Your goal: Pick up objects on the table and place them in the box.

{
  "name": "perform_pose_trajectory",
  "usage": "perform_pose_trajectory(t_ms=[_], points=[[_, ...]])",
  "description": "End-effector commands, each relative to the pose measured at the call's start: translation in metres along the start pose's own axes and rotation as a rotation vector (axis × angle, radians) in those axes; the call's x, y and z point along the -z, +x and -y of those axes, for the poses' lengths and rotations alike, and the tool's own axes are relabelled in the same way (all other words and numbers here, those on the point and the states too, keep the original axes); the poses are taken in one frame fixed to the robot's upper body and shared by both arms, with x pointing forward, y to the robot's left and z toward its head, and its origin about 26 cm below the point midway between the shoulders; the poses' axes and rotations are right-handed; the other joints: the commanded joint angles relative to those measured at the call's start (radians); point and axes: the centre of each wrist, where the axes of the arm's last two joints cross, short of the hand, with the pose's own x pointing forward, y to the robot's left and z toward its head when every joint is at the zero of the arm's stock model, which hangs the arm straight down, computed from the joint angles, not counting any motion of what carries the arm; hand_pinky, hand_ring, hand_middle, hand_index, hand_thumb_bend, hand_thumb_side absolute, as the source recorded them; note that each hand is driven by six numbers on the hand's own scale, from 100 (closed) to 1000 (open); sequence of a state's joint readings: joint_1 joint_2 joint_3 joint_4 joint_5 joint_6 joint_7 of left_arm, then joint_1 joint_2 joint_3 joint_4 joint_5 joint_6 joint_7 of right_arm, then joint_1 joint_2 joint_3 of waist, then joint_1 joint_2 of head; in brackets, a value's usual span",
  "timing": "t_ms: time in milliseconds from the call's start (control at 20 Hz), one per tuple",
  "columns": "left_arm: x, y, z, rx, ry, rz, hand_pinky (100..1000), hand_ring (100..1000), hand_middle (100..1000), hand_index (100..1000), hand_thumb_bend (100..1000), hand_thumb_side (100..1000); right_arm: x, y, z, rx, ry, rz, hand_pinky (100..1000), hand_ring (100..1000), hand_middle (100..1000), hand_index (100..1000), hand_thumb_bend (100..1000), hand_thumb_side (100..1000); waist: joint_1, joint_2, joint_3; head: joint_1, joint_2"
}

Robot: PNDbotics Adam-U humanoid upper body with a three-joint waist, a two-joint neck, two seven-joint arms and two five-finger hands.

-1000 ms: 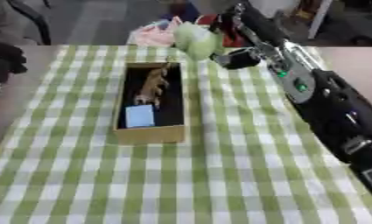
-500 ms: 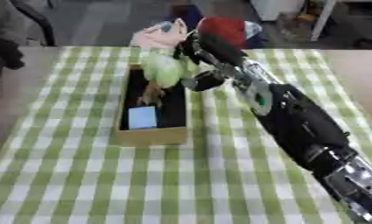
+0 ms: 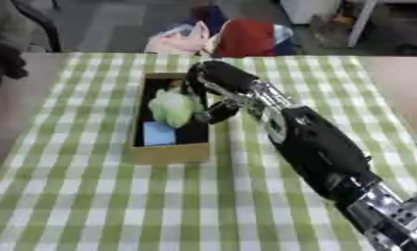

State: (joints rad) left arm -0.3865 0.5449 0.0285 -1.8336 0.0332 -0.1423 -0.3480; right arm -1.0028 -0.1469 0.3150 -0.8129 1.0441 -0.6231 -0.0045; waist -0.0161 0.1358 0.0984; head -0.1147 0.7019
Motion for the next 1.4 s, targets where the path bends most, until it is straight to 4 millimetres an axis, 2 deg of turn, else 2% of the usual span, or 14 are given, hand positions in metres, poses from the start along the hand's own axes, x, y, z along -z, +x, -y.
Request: perform_pose_trajectory(t_ms=[50, 100, 250, 300, 450, 650, 750, 900, 1150, 1400], points=[[0.002, 0.007, -0.007, 0.024, 0.002, 0.019, 684, 644, 619, 753, 145, 632, 0.001, -0.004, 0.018, -0.048, 0.015, 0.017, 669, 744, 618, 822, 473, 450, 0.003, -0.013, -0.002, 0.005, -0.013], [0.002, 0.006, -0.008, 0.024, 0.004, 0.015, 684, 644, 619, 753, 143, 634, 0.000, -0.005, 0.021, -0.056, 0.030, 0.019, 698, 781, 708, 882, 497, 544, 0.003, -0.013, -0.004, 0.007, -0.014], [-0.001, 0.004, -0.008, 0.025, 0.014, 0.003, 684, 644, 619, 753, 144, 635, -0.005, -0.007, 0.036, -0.076, 0.046, 0.031, 728, 817, 787, 920, 512, 568, 0.002, -0.014, -0.011, 0.014, -0.014], [-0.002, 0.003, -0.009, 0.025, 0.019, -0.002, 683, 644, 619, 752, 144, 634, -0.007, -0.008, 0.043, -0.077, 0.037, 0.034, 734, 824, 802, 926, 491, 577, 0.002, -0.014, -0.014, 0.017, -0.014], [-0.005, 0.001, -0.010, 0.026, 0.034, -0.020, 683, 644, 618, 752, 144, 637, -0.018, -0.010, 0.064, -0.063, -0.008, 0.035, 739, 833, 814, 931, 515, 543, 0.002, -0.015, -0.025, 0.027, -0.014], [-0.012, -0.004, -0.010, 0.025, 0.062, -0.051, 682, 643, 617, 750, 144, 643, -0.042, -0.011, 0.089, 0.011, -0.116, 0.023, 729, 834, 784, 939, 515, 445, 0.003, -0.015, -0.045, 0.044, -0.014], [-0.015, -0.007, -0.010, 0.023, 0.081, -0.069, 681, 643, 616, 749, 142, 645, -0.057, -0.010, 0.100, 0.089, -0.186, 0.006, 720, 834, 761, 943, 467, 400, 0.005, -0.015, -0.054, 0.054, -0.014], [-0.020, -0.011, -0.011, 0.016, 0.112, -0.094, 680, 643, 616, 749, 145, 653, -0.082, -0.005, 0.114, 0.230, -0.283, -0.018, 716, 836, 728, 946, 347, 347, 0.008, -0.016, -0.067, 0.063, -0.015], [-0.027, -0.017, -0.009, -0.009, 0.178, -0.136, 679, 644, 616, 748, 146, 670, -0.130, 0.010, 0.131, 0.465, -0.422, -0.051, 718, 850, 706, 956, 236, 325, 0.014, -0.013, -0.086, 0.077, -0.015], [-0.034, -0.023, -0.007, -0.050, 0.272, -0.183, 677, 643, 615, 746, 144, 695, -0.166, 0.027, 0.133, 0.630, -0.548, -0.095, 707, 846, 683, 955, 155, 332, 0.018, -0.011, -0.099, 0.089, -0.014]])
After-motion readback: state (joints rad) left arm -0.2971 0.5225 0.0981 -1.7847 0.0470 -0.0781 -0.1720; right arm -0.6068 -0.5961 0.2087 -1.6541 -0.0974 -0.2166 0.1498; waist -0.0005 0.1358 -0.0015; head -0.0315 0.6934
